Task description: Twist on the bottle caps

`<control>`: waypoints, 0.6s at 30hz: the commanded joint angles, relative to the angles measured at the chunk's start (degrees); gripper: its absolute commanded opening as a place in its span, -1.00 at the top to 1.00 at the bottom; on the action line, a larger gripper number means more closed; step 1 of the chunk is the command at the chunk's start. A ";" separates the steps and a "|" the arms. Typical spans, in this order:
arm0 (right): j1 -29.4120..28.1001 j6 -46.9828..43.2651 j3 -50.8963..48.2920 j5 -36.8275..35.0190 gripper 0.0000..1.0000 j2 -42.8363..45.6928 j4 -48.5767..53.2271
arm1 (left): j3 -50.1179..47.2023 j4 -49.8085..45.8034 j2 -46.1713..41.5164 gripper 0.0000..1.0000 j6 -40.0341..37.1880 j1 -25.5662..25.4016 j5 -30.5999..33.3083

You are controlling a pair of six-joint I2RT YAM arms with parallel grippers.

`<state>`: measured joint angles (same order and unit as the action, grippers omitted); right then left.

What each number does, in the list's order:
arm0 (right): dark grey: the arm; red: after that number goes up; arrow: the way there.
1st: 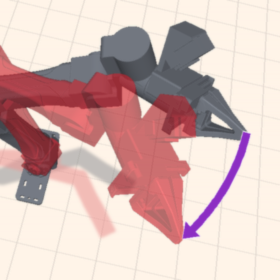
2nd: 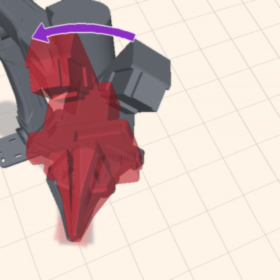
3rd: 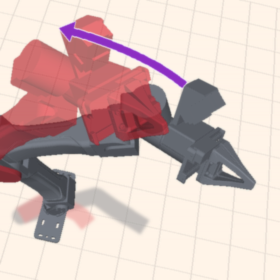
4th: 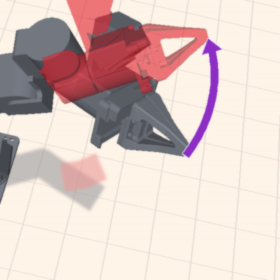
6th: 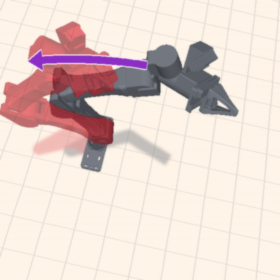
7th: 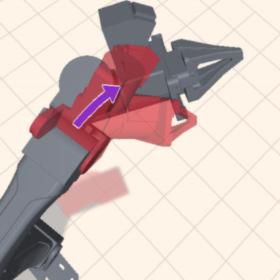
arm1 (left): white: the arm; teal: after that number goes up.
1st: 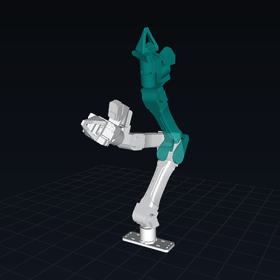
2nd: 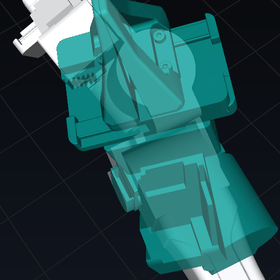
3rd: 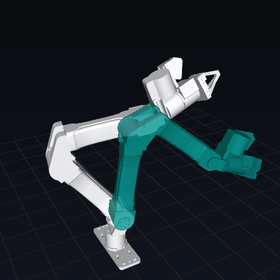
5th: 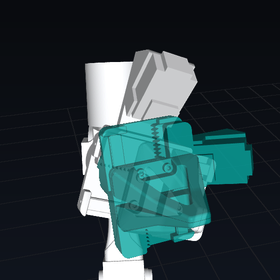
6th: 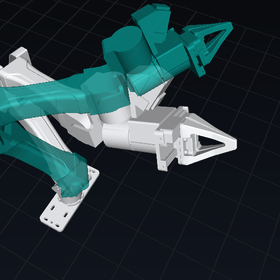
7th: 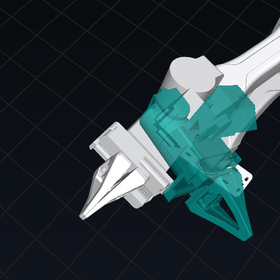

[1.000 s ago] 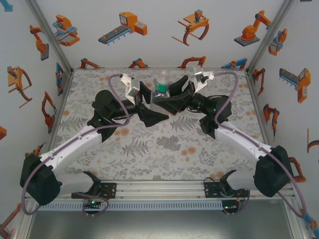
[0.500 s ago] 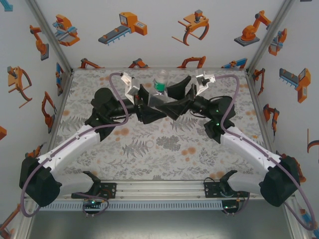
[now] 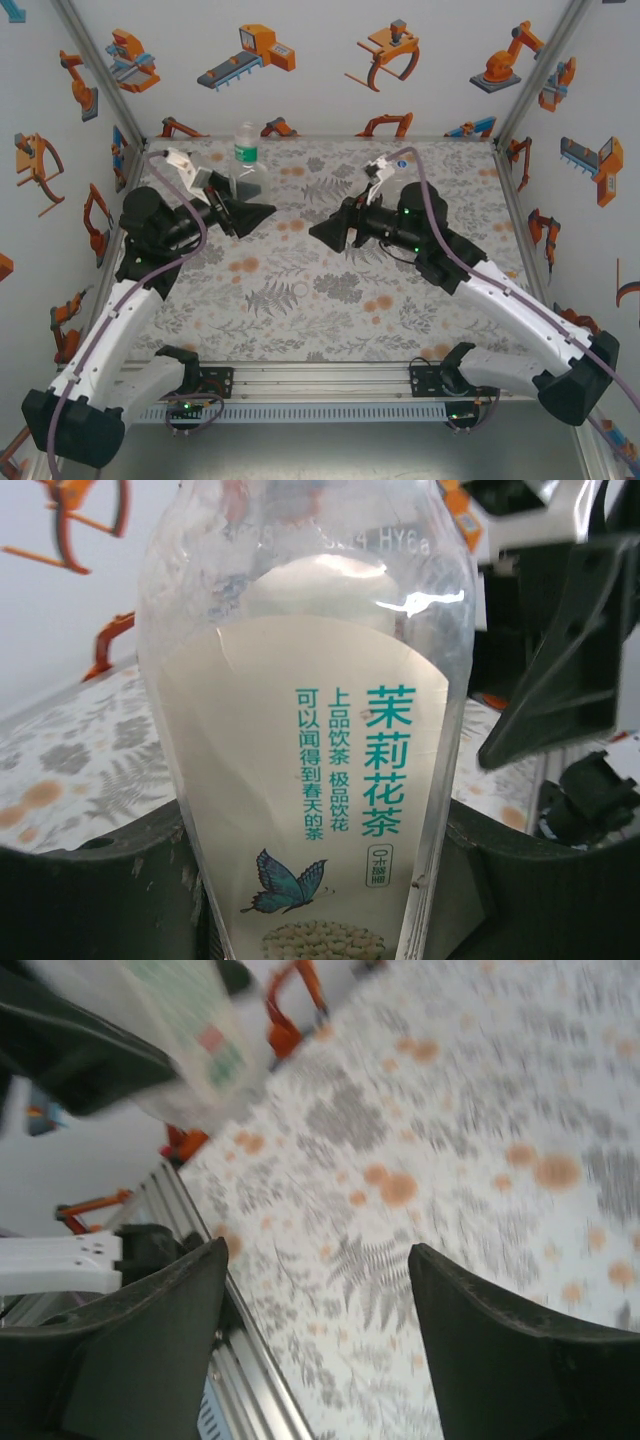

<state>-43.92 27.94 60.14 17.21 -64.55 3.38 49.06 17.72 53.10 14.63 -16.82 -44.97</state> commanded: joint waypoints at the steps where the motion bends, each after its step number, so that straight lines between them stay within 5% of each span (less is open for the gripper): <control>1: -2.64 4.79 2.88 -10.73 -0.23 -5.01 16.03 | -0.32 -3.10 -2.51 0.79 0.30 2.82 -1.43; 9: -8.32 8.93 13.16 -14.99 -0.02 -22.94 26.81 | -0.33 -5.59 -4.57 0.82 0.13 4.78 -1.93; 18: -8.80 7.50 21.59 -15.96 0.55 -37.86 33.26 | -0.64 -7.66 -5.90 0.82 -0.74 4.78 -1.70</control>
<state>-52.60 35.81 78.61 2.90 -100.25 31.97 48.93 10.74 48.45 14.59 -12.34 -45.67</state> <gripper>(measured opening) 0.240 0.552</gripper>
